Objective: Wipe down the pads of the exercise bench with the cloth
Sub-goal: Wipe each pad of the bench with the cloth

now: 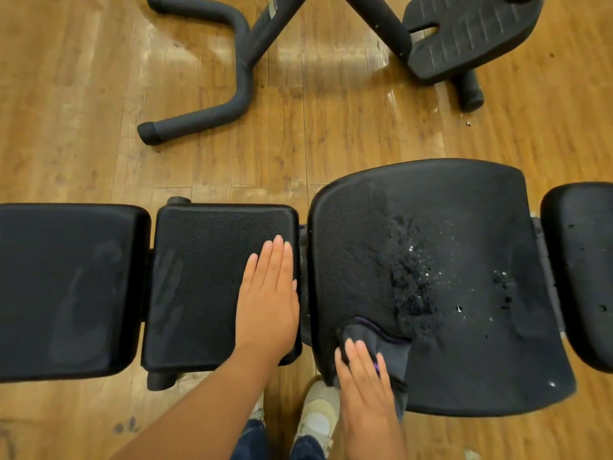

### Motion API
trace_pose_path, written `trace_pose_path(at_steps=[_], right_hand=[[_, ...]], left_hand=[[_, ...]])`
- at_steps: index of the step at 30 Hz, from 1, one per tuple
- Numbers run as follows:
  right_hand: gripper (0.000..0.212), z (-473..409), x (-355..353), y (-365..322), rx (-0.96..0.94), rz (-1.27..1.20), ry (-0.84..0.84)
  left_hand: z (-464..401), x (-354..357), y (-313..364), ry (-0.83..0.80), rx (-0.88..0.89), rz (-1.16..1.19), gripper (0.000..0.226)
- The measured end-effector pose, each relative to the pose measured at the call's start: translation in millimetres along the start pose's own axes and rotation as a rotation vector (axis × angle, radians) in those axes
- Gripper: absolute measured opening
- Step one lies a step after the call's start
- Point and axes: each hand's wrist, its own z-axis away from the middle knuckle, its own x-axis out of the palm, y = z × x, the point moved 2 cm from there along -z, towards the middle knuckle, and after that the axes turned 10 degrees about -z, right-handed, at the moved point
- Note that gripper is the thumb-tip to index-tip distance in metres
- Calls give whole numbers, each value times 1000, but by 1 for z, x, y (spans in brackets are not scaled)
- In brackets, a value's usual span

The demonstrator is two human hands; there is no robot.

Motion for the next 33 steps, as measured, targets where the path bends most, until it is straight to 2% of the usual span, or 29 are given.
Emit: trace_pose_path(at_steps=[6,8,15,19,25,29,33], right_hand=[[57,-17,-1,-4,71,28,40],[52,-36,-5,-1,125,15,40],[55,-165,-31,23,281,33,106],[51,-226,-47,31,258,38,38],[44,-273,-59,36,271,46,34],[40,-273,-57,36,254,-20,68],[52,-233,-47,40,119,62,62]], left_hand=[[3,1,0,8,-10,7,54],[1,2,1,9,-10,10,54],[3,4,0,-14,-14,24,54],[1,4,1,-18,-22,8,57],[-2,6,2,-1,-22,3,54],[-1,5,2,-1,-25,14,54],[-1,3,2,-18,-26,0,54]])
